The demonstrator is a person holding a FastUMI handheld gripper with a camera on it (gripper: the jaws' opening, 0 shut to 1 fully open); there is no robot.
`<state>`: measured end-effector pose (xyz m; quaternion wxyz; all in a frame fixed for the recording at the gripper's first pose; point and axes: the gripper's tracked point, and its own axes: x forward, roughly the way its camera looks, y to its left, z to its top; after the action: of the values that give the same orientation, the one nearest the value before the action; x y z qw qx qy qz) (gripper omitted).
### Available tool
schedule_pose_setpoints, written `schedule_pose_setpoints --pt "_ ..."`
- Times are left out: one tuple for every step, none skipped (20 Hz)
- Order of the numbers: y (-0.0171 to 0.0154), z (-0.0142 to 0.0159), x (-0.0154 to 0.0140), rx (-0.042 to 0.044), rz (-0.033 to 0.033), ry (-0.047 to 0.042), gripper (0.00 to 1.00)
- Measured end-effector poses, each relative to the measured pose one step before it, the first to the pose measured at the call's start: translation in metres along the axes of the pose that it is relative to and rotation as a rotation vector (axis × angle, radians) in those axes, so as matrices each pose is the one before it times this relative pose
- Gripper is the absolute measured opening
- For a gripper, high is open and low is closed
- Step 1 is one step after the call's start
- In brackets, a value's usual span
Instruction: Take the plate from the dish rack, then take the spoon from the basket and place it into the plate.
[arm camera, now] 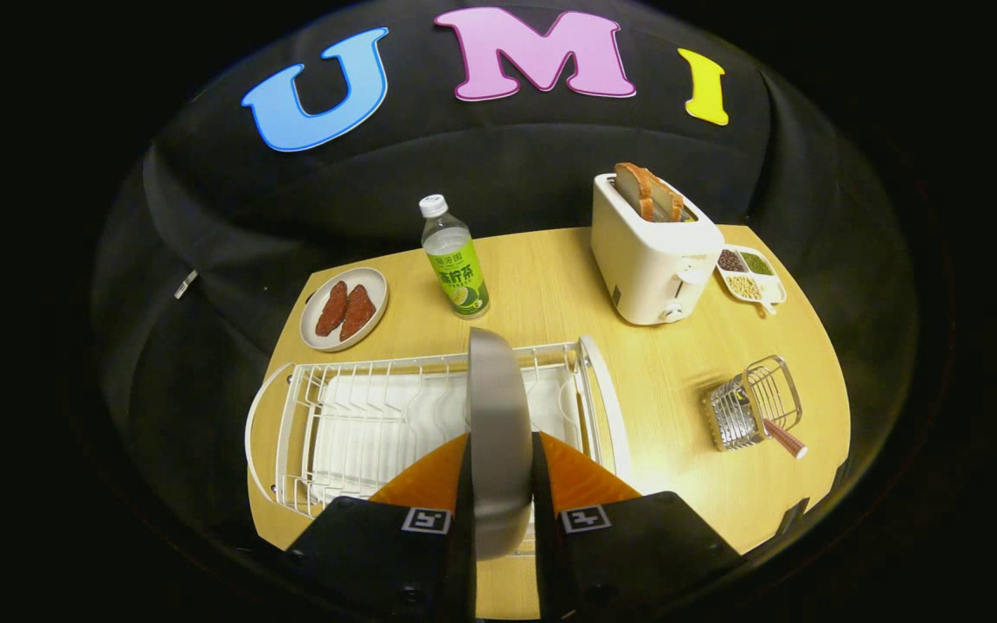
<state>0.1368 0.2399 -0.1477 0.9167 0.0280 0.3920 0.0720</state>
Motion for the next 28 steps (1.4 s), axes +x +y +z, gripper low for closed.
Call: schedule_pose_setpoints --pt "-0.00050 0.00249 -0.00278 0.00197 -0.00177 -0.00761 0.31" --pt "-0.00107 0.00268 -0.00168 -0.00305 -0.00395 -0.00860 0.31" --pt "-0.00157 0.00208 -0.00192 -0.00217 -0.00752 -0.00774 0.31" --pt "-0.00201 0.00396 -0.00049 0.00222 -0.01097 -0.01045 0.31" --pt "-0.00243 0.00420 -0.00040 -0.00148 -0.01571 -0.01355 0.31" --pt "-0.00321 0.00597 0.00013 -0.01136 -0.01848 -0.01676 0.31" --pt "0.00072 0.00148 0.00195 -0.01623 -0.00919 -0.00854 0.30" --pt "0.00225 -0.00012 -0.00012 -0.01805 -0.00548 -0.00202 0.30" --pt "0.00016 0.00311 -0.00125 -0.01750 -0.00931 -0.01293 0.30" --pt "0.00038 0.00212 -0.00078 -0.01980 -0.01041 -0.01328 0.30" --pt "0.00077 0.00012 0.00040 -0.02132 -0.00810 -0.01090 0.30" --pt "0.00086 0.00298 0.00084 -0.02710 -0.00626 -0.01184 0.30" --pt "-0.00146 0.00271 0.00230 -0.02888 -0.00945 -0.00924 0.30" --pt "0.00111 0.00169 -0.00058 -0.01988 -0.00419 -0.00062 0.30" --pt "0.00233 -0.00036 0.00004 -0.00977 0.00362 0.00474 0.28" --pt "0.00137 0.00103 -0.00026 -0.00216 0.00408 0.00052 0.28" --pt "-0.00085 0.00041 -0.00064 0.00631 -0.00205 0.00063 0.28" --pt "-0.00333 0.00026 -0.00167 0.01245 -0.00435 0.00340 0.28" --pt "0.00071 -0.00283 -0.00104 0.01743 0.00070 0.00418 0.28" --pt "-0.00190 -0.00182 -0.00286 0.01744 -0.00382 0.00175 0.27" --pt "-0.00363 -0.00146 -0.00113 0.02840 -0.00782 -0.00284 0.27" --pt "-0.00299 -0.00158 -0.00171 0.03473 -0.01223 -0.00385 0.27" --pt "-0.00176 -0.00053 -0.00080 0.03640 -0.01275 -0.00324 0.27" --pt "-0.00200 -0.00119 -0.00118 0.03386 -0.01721 -0.00231 0.27" --pt "0.00106 -0.00061 0.00006 0.03542 -0.01361 -0.00168 0.27" --pt "0.00324 0.00125 0.00029 0.00685 -0.01406 -0.00734 0.27" --pt "0.00458 -0.00157 0.00098 -0.05029 -0.00214 -0.00185 0.27" --pt "0.00374 -0.00077 0.00025 -0.06565 0.00275 -0.00703 0.27"
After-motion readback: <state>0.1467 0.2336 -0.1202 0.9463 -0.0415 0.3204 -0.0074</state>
